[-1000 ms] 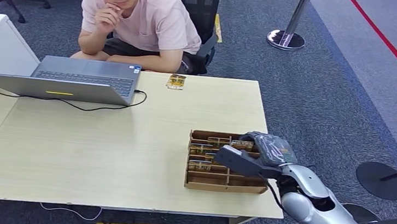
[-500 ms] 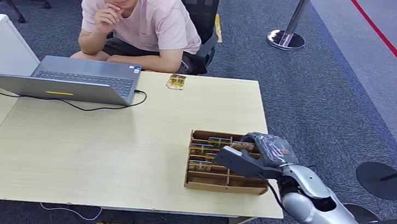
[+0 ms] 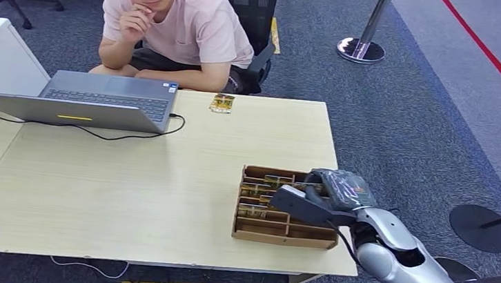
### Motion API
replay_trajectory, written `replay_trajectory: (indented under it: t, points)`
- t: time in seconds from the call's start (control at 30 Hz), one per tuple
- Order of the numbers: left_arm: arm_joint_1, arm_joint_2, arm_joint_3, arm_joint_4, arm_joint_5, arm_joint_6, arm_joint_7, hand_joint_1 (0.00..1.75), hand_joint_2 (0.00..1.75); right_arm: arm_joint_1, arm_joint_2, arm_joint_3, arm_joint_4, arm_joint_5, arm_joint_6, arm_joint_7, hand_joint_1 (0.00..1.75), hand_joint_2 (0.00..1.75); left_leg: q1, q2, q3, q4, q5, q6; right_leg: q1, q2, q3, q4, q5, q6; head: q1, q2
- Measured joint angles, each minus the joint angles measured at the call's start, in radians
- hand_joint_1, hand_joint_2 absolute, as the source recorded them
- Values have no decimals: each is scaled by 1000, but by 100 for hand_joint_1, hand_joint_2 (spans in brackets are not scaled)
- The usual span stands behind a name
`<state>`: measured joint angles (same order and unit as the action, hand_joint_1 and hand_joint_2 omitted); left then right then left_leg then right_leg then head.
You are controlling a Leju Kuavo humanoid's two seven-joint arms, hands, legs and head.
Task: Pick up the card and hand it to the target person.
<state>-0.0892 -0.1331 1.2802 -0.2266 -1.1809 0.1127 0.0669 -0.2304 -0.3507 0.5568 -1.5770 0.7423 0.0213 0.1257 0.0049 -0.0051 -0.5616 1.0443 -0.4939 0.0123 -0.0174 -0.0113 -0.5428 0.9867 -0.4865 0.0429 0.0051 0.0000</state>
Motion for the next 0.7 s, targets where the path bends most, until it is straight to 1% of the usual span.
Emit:
replay_trajectory:
  t: [0.2,0.5,0.7]
  points:
    - [0,0,0,0,-5,6,-15,0,175,0,0,8,0,0,0,0,157,175,0,0,0,0,0,0,0,0,0,0,0,0,0,0]
    - [0,0,0,0,1,44,-24,0,175,1,-5,9,-2,0,-8,-5,157,175,0,0,0,0,0,0,0,0,0,0,0,0,0,0]
    - [0,0,0,0,2,41,-21,0,175,3,-9,6,-25,-1,-59,-40,157,175,0,0,0,0,0,0,0,0,0,0,0,0,0,0]
